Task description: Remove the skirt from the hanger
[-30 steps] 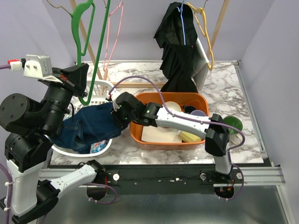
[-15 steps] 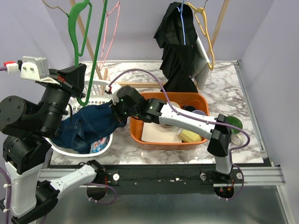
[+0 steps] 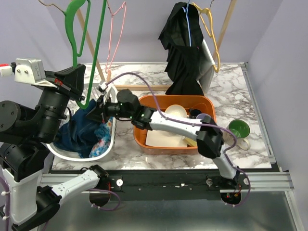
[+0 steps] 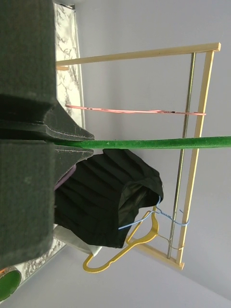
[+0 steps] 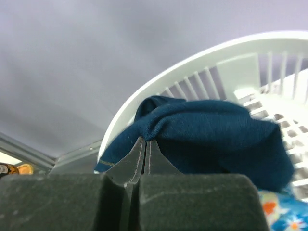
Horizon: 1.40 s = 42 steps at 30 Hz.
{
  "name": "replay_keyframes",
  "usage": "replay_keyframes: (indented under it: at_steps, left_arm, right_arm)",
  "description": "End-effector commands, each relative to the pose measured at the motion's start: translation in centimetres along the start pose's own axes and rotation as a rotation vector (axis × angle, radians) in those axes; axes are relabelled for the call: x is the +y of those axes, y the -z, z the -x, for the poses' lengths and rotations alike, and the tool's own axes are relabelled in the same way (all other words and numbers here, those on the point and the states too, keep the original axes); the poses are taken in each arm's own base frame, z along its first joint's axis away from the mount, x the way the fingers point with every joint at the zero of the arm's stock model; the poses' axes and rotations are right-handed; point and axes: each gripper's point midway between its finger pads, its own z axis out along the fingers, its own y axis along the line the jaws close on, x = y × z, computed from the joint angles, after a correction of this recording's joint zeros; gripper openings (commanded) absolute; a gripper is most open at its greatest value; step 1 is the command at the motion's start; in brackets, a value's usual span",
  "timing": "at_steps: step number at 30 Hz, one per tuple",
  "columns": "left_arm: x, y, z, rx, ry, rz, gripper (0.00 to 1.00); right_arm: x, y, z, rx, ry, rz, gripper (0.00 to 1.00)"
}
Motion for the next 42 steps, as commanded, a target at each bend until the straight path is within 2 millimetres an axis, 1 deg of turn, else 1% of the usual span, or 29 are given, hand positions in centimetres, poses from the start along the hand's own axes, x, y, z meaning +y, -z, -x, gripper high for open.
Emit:
replay_keyframes:
  at_steps: [1,2,3,4,5,6,7,8,11,12,14,15,16,17,18,19,20,21,22,23,25,26,28,29,32,35,39,40,42]
  left_arm:
    - [0.7,-0.2,0.6,-0.018,-0.028,0.036,0.0]
    - [0.9,-0.1,0.5,-0.018,-0.028,0.047,0.0]
    - [1.0,-0.1,0.3,-0.012,-0.032,0.05,0.0]
    - [1.1,0.1,0.3,-0.014,-0.031,0.055,0.0]
    - [1.2,0.2,0.2,-0.013,-0.03,0.056,0.0]
    - [1.2,0.1,-0.1,-0.006,-0.033,0.056,0.0]
    - [1.2,0.1,-0.2,-0.003,-0.03,0.056,0.0]
    - [1.2,0.1,-0.4,0.003,-0.029,0.057,0.0]
    - [0.9,-0.3,-1.2,0.025,-0.027,0.05,0.0]
    - [0.7,-0.3,-1.2,0.027,-0.024,0.041,0.0]
    - [0.5,-0.5,-1.6,0.047,-0.023,0.032,0.0]
    - [0.4,-0.4,-1.6,0.051,-0.021,0.025,0.0]
    - [0.3,-0.4,-1.7,0.057,-0.023,0.023,0.0]
    - [0.4,-0.4,-2.0,0.071,-0.026,0.026,0.0]
    - [0.4,-0.3,-2.1,0.078,-0.027,0.027,0.0]
    - [0.3,-0.3,-2.3,0.088,-0.03,0.022,0.0]
    - [0.3,-0.2,-2.9,0.114,-0.037,0.016,0.0]
    - [0.3,0.0,-3.2,0.129,-0.039,0.012,0.0]
    - [0.0,0.1,-3.1,0.14,-0.035,0.0,0.0]
    - [-0.2,0.5,-3.8,0.179,-0.043,-0.018,0.0]
    - [-0.7,0.9,-4.1,0.203,-0.027,-0.046,0.0]
    - [-1.2,1.0,-4.7,0.232,-0.023,-0.075,0.0]
    - [-1.8,0.9,-5.6,0.263,-0.002,-0.095,0.0]
    - [-2.0,0.6,-6.3,0.287,0.001,-0.101,0.0]
    - [-2.1,-0.6,-9.0,0.36,-0.009,-0.082,0.0]
    - [-1.6,-2.0,-11.2,0.406,-0.039,-0.031,0.0]
    - [-1.4,-4.3,-12.8,0.433,-0.083,0.006,0.0]
    - [-1.1,-4.8,-12.9,0.428,-0.096,0.03,0.0]
    - [-1.1,-6.6,-14.0,0.447,-0.141,0.048,0.0]
  right_arm:
    - [-2.7,-2.2,-5.7,0.021,-0.102,-0.068,0.06]
    - [-3.3,-2.1,-6.4,0.04,-0.099,-0.11,0.22]
    - [-4.1,-1.6,-7.5,0.09,-0.087,-0.154,0.3]
    - [-5.0,-1.2,-7.5,0.098,-0.077,-0.207,0.38]
    - [-4.7,-0.6,-6.1,0.092,-0.058,-0.223,0.54]
    - [-5.0,0.1,-6.1,0.115,-0.027,-0.245,0.59]
    - [-4.9,0.6,-5.3,0.101,-0.008,-0.259,0.61]
    - [-4.0,1.5,-2.8,0.061,0.01,-0.254,0.63]
    - [-3.0,2.9,-1.2,0.047,0.038,-0.251,0.65]
    - [-2.0,3.7,0.3,0.032,0.036,-0.238,0.65]
    - [-1.5,4.8,-0.1,0.051,0.013,-0.231,0.66]
    - [-0.3,5.8,1.4,0.023,0.002,-0.211,0.66]
    - [0.1,6.4,1.6,0.019,-0.003,-0.201,0.67]
    - [0.2,7.1,0.5,0.041,-0.015,-0.2,0.7]
    - [0.7,7.7,0.9,0.034,-0.018,-0.189,0.71]
    - [1.8,8.9,2.5,0.005,-0.012,-0.172,0.72]
    - [1.8,9.6,1.6,0.025,-0.014,-0.173,0.74]
    - [2.0,10.3,1.8,0.025,-0.011,-0.173,0.76]
    - [3.0,11.5,3.1,0.001,-0.006,-0.162,0.79]
    - [3.1,12.2,3.4,-0.003,-0.004,-0.167,0.88]
    - [3.3,13.6,3.1,0.016,0.003,-0.185,1.0]
    - [3.9,14.8,4.4,-0.014,0.009,-0.192,1.0]
    - [3.8,16.1,4.1,-0.002,0.005,-0.211,1.0]
    - [4.6,17.0,5.2,-0.027,0.009,-0.202,1.0]
    - [4.9,18.6,4.8,0.009,-0.004,-0.216,1.0]
    - [6.7,20.1,4.7,0.033,-0.014,-0.153,1.0]
    - [8.9,21.6,5.3,0.025,-0.061,-0.083,1.0]
    - [9.5,22.5,6.2,-0.001,-0.064,-0.071,1.0]
    - [10.0,23.1,6.4,-0.03,-0.073,-0.054,1.0]
